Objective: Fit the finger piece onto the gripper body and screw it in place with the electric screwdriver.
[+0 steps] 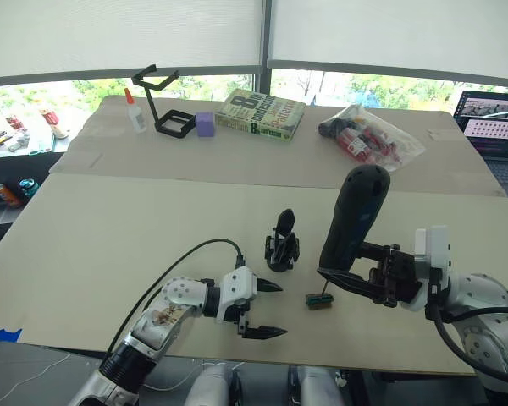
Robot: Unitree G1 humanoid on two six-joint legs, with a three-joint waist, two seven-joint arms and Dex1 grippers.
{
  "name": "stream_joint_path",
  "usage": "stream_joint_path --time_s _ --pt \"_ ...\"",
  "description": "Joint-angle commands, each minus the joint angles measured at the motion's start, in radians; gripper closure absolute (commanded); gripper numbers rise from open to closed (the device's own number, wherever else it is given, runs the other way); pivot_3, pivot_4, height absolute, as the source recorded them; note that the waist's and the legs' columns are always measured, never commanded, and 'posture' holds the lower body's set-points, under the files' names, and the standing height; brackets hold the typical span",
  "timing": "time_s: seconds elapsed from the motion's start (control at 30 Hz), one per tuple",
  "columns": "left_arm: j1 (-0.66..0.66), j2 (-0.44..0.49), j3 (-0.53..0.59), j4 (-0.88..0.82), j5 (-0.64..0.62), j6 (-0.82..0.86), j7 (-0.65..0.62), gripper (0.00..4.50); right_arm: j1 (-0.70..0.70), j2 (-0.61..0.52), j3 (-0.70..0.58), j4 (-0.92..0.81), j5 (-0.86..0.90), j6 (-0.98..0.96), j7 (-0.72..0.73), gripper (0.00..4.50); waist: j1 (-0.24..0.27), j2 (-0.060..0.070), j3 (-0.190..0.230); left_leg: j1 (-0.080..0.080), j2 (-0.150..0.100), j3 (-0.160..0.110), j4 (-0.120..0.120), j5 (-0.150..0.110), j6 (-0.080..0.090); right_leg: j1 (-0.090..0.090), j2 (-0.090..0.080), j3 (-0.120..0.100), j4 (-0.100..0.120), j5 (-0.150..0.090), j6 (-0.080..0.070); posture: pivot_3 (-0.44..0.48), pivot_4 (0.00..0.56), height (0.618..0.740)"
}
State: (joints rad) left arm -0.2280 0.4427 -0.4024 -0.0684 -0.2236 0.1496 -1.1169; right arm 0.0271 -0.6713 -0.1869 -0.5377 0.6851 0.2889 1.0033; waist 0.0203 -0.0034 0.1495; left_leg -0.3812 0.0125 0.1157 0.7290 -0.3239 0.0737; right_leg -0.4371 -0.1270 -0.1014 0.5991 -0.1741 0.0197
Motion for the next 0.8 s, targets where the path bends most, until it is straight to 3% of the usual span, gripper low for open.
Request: stream_joint_path --time_s 0.03,0.8 --pt "-0.004 -0.002 0.005 -0.026 -0.004 -0.007 -0.002 0.04 -0.007 0.008 -0.017 -0.030 0.019 -0.034 0.007 2.57 0.000 0.000 0.000 0.000 0.000 0.000 0.000 0.000 0.000 0.000 0.000 0.000 0.000 0.000 0.000 0.000 0.150 0.740" --pt "-0.002 -0.002 0.004 -0.028 -0.003 -0.004 0.000 0.04 0.005 0.013 -0.006 -0.028 0.005 -0.037 0.000 2.57 -0.001 0.000 0.000 0.000 0.000 0.000 0.000 0.000 0.000 0.000 0.000 0.000 0.000 0.000 0.000 0.000 0.150 0.740"
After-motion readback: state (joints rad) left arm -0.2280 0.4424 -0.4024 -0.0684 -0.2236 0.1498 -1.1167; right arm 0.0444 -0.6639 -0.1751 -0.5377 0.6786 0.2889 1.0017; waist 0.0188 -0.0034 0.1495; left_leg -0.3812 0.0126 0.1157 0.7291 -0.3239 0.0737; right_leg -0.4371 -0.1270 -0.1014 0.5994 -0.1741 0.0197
